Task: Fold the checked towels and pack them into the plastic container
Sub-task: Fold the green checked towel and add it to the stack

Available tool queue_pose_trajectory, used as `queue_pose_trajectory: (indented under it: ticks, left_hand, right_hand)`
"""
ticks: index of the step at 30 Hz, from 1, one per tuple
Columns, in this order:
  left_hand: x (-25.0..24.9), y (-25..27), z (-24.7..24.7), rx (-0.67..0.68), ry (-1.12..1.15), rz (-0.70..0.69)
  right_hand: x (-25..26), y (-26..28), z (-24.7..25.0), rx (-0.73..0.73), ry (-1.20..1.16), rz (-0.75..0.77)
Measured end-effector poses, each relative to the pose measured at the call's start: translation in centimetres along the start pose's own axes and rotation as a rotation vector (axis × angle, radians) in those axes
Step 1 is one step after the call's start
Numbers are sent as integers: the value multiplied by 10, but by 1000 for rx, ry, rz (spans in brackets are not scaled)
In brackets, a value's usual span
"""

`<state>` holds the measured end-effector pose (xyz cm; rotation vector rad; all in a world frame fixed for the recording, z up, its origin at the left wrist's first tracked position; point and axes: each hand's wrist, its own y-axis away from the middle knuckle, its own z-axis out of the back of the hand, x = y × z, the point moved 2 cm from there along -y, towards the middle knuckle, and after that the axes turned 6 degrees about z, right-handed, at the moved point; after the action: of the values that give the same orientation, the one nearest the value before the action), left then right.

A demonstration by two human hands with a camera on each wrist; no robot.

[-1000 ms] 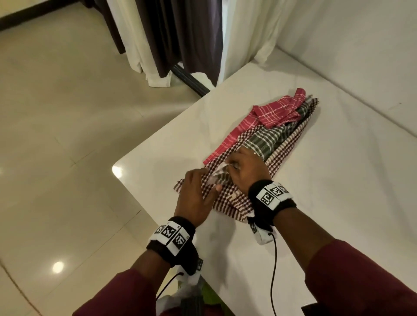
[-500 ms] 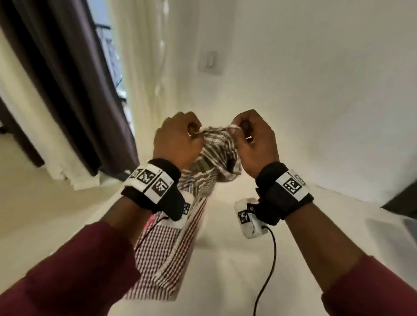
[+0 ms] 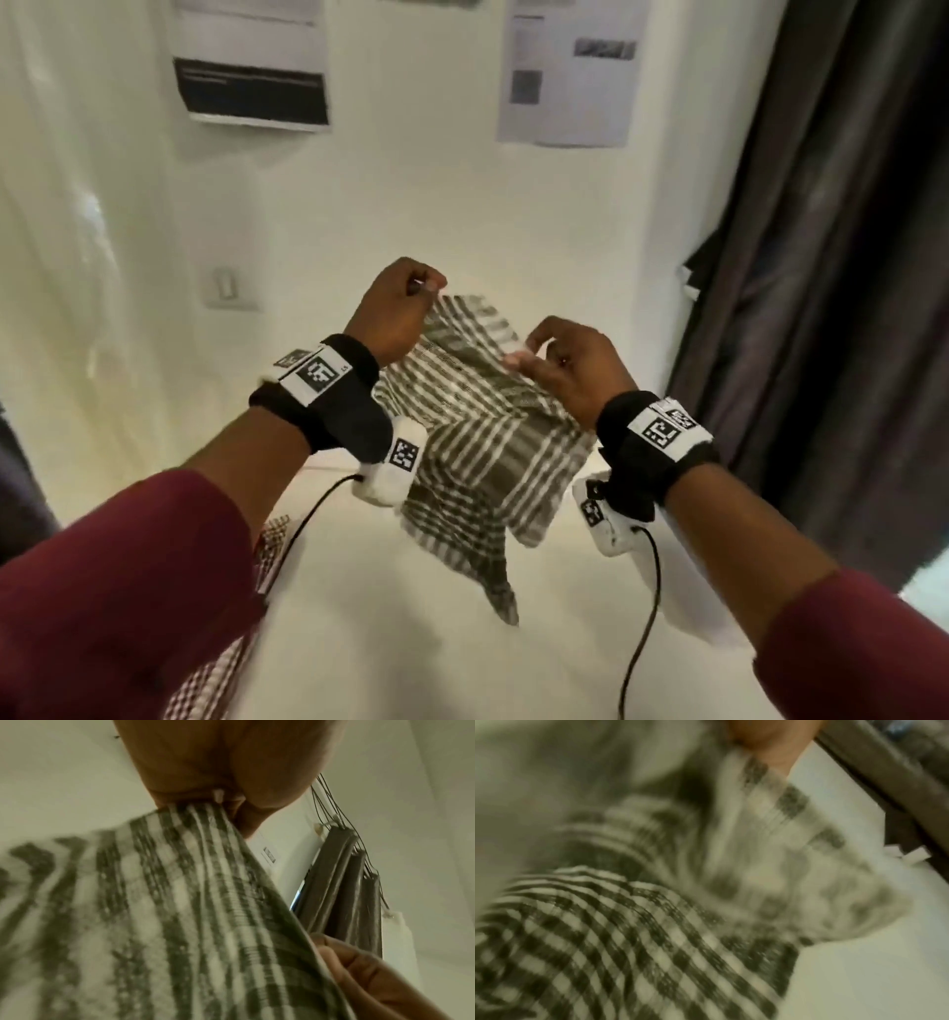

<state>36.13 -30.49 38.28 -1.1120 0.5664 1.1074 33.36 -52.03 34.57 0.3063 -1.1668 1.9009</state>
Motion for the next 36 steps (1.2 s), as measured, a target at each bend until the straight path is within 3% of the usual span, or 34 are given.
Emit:
queue_pose_trajectory:
  ticks: [4,6,10,16,18,21,24,26,29,31,34,36]
  left_hand:
    - [-8,-1,-26,308,-182,-67]
    - [-7,-2,-34,383,-329,-85]
    - [1,-13,-36,265,-275,-135]
    - [28,-40,-15,130,-138,-115]
    - [49,-50,-2,192,-102,-34]
    - [88,-61,11,300,-289,11]
    - [115,-77,10,402,-530,64]
    - [130,-89,5,452,-723,96]
    - [142,-111,5,395,-780,130]
    - [141,-122,9,300,-885,129]
    - [136,-128,18,21,-1009,96]
    - [133,-123,25,-192,-877,60]
  right_hand:
    - [-25,10,33,113,202,-67]
    - [-35,12,43,158,260,-105]
    - [-56,11,48,250,398,-156]
    - [-117,13,45,195,438,-363]
    - [-136,16,44,155,374,-387]
    - [-151,10,37,156,255,-397]
    - [-163,-5,31,253,215,-499]
    - [-166,-18,27,415,328,-542]
    - [-172,-46,25,625,451,-614]
    - [-181,-67,31,650,610,-587]
    - [-170,-86,50,387,821,-401]
    - [-155,-86,60,163,799,-334]
